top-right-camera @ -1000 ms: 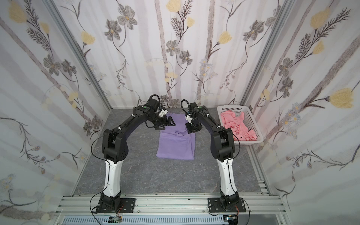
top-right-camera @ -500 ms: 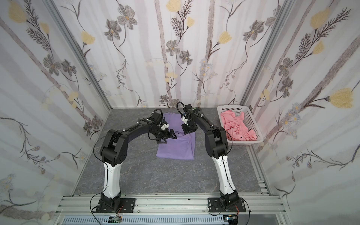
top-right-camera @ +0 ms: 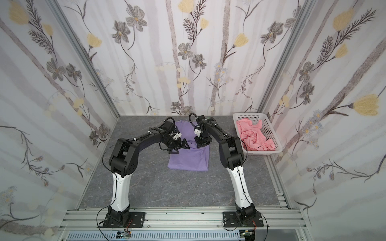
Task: Fold and stack t-shirts
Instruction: Smooth out the T-shirt at the center of the board.
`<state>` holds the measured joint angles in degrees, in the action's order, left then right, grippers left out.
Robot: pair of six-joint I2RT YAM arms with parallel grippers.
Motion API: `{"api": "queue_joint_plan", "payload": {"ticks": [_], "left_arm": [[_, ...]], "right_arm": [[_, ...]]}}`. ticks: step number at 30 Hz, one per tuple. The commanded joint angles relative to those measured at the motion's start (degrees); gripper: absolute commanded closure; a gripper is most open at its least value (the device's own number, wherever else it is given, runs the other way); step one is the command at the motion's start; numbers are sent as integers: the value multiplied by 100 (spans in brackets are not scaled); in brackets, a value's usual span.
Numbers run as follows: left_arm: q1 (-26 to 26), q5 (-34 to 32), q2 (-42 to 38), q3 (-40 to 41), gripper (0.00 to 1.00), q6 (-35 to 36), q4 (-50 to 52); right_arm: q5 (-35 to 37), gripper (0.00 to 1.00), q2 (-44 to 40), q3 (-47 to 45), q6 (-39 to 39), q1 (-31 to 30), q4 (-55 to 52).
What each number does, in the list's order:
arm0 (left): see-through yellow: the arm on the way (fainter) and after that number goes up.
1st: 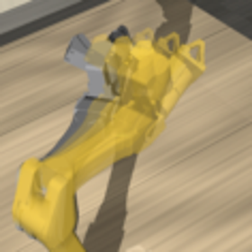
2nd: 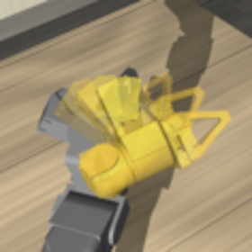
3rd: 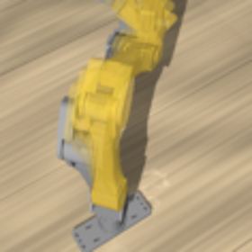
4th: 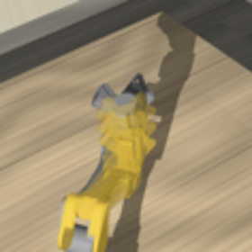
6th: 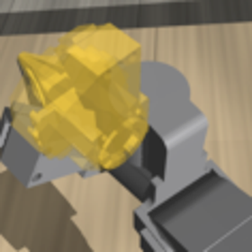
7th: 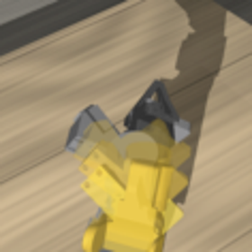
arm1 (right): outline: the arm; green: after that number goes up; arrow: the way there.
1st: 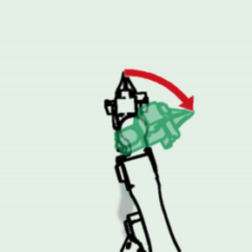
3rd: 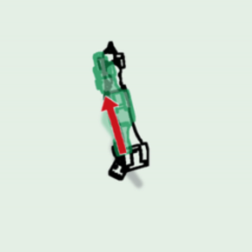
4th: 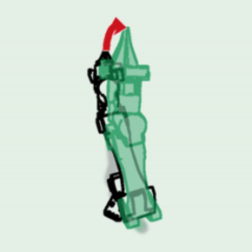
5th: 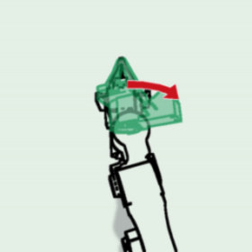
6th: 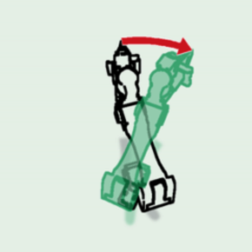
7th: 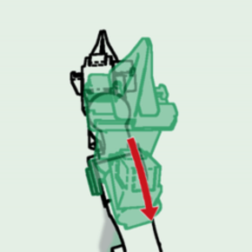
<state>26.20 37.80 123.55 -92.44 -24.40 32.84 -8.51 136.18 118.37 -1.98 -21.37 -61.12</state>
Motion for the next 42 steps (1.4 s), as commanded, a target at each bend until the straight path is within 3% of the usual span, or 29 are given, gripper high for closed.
{"api": "queue_joint_plan", "payload": {"ticks": [1,2,3,23,24,27,29,35,42], "left_arm": [[0,-44,24,-68,0,41,47],[0,-61,20,-64,0,41,38],[1,-61,12,-63,0,50,36],[19,-194,-82,85,0,72,-61],[17,-187,-78,56,0,59,-49],[18,-194,-70,-90,0,76,-6],[17,-203,-27,-217,0,109,66],[30,-177,64,-380,0,129,135],[44,-177,136,-423,0,114,155]], "right_arm": [[6,87,29,40,-66,-8,-121],[52,99,63,56,-57,-5,-119],[99,100,95,99,-64,-8,-119],[1125,100,71,1356,45,95,-183],[962,98,67,1347,80,112,-232],[404,66,-50,1136,87,119,-303],[248,57,-145,886,32,122,-304],[-116,53,-340,111,-33,160,-308],[-247,54,-316,-156,-87,127,-287]]}}
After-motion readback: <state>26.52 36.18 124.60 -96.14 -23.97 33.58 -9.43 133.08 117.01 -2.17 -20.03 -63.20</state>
